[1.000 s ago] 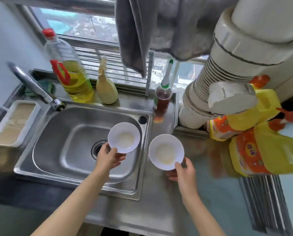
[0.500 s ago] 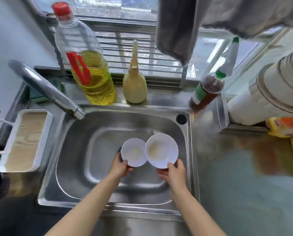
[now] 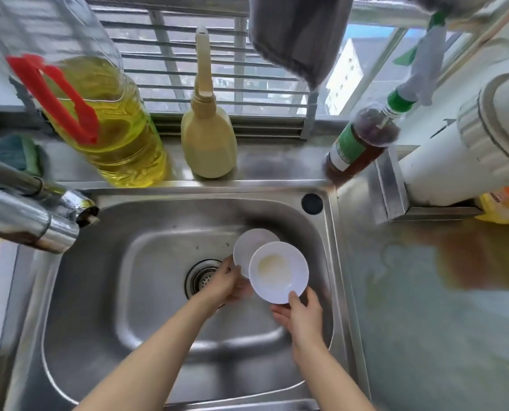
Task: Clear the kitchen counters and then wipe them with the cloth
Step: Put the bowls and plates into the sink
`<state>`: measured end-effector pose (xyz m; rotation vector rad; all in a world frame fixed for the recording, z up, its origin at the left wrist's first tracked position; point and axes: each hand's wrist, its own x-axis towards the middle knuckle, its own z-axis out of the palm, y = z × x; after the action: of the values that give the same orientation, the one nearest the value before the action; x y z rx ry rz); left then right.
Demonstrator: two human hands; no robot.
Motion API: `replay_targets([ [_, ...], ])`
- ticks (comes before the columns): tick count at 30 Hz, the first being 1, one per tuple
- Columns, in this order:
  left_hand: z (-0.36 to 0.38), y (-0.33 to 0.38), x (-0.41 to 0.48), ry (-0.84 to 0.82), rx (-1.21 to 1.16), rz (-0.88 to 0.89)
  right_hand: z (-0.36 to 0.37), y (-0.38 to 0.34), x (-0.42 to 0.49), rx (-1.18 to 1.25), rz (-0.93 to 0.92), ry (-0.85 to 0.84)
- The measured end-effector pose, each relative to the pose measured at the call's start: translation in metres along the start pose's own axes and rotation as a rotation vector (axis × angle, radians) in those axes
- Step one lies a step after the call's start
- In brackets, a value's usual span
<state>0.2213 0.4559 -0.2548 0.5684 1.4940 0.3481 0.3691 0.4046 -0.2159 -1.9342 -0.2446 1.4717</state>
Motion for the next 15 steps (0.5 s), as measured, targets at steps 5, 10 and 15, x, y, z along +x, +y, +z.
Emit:
replay_targets([
  [5,-0.021,-0.005,-0.020,0.148,0.131,0.100,0.016,-0.010,0.015,-0.050,-0.036,-0.028],
  [10,-0.047,-0.025,-0.059,0.211,0.203,0.194,0.040,-0.015,0.038,-0.216,-0.125,-0.045],
  [15,-0.053,-0.047,-0.079,0.228,0.194,0.215,0.046,-0.004,0.048,-0.466,-0.193,0.000],
])
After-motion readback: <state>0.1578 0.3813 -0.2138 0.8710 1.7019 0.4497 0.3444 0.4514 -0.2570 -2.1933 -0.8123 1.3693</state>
